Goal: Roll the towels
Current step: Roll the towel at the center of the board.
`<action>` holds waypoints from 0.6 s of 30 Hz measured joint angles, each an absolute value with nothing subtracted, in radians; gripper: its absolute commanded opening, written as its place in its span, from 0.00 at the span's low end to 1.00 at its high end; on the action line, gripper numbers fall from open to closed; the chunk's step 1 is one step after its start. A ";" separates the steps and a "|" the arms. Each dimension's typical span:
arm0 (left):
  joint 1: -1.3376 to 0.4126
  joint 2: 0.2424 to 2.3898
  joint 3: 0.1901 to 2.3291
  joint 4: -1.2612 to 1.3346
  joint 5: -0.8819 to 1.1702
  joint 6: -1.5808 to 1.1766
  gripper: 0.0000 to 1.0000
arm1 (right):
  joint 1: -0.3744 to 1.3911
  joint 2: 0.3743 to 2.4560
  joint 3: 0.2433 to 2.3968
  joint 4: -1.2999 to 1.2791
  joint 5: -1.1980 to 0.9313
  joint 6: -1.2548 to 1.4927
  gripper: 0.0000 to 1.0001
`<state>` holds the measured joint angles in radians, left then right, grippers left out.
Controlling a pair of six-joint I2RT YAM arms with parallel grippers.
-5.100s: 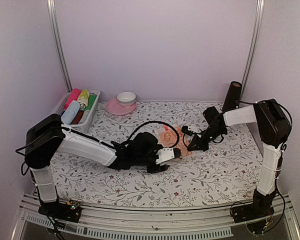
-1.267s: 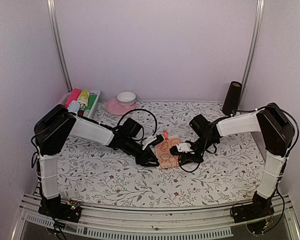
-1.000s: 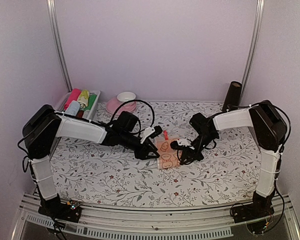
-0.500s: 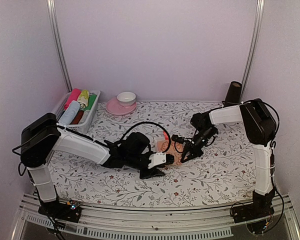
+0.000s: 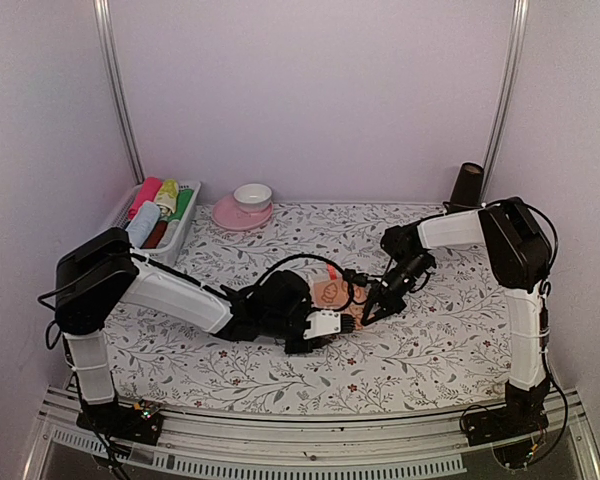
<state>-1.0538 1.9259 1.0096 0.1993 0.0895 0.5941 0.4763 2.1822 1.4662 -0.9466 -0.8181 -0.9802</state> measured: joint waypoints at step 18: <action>-1.054 1.942 0.999 0.273 0.022 0.641 0.40 | 0.475 2.193 1.474 -0.959 -0.822 -0.980 0.03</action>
<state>-1.0538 1.9415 0.9989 0.2729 0.0219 0.6407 0.4747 2.1933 1.4742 -0.9588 -0.8223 -0.9798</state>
